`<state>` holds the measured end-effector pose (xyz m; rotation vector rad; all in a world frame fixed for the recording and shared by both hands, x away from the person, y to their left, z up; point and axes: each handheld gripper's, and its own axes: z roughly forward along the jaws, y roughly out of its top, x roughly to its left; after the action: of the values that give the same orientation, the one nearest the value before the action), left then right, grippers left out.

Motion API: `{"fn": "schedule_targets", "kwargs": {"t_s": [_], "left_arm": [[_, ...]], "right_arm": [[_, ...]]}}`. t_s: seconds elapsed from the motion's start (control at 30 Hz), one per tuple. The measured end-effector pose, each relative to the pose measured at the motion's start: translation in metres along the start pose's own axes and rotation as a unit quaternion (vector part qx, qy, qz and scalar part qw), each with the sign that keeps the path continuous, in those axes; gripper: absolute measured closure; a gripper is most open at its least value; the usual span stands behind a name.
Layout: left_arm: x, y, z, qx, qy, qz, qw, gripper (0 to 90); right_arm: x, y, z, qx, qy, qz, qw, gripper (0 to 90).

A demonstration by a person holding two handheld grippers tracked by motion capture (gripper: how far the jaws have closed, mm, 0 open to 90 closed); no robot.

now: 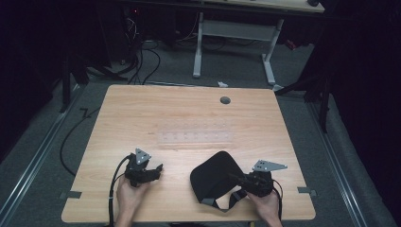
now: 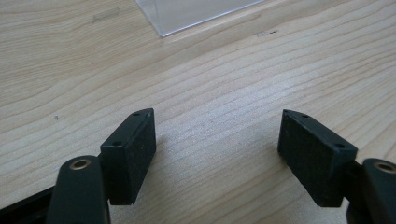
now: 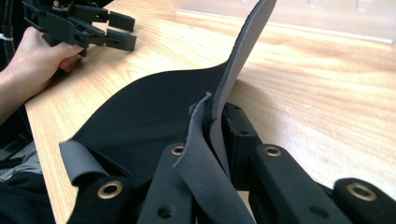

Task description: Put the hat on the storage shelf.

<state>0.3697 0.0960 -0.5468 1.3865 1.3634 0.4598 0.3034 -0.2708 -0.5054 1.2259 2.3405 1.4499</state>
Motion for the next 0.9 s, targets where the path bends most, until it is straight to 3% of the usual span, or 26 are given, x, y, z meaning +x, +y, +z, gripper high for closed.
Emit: {"fn": "schedule_targets", "kwargs": {"t_s": [0.23, 0.47, 0.63, 0.9], "left_arm": [[0.0, 0.0, 0.0, 0.001, -0.003, 0.001, 1.0, 29.5], [-0.001, 0.0, 0.0, 0.0, -0.006, 0.002, 1.0, 29.1], [-0.004, 0.0, 0.0, 0.01, -0.014, 0.014, 0.9998, 31.6], [-0.026, 0.011, -0.011, 0.003, -0.071, 0.027, 0.9971, 29.2]], "right_arm": [[0.0, 0.012, -0.003, -0.003, -0.008, -0.007, 0.9999, 83.2], [-0.003, 0.02, -0.004, -0.009, -0.013, 0.002, 0.9999, 83.2], [-0.004, 0.027, -0.005, -0.012, -0.012, 0.003, 0.9999, 83.2], [-0.005, 0.039, -0.008, -0.02, -0.014, 0.01, 0.9997, 83.2]]}}
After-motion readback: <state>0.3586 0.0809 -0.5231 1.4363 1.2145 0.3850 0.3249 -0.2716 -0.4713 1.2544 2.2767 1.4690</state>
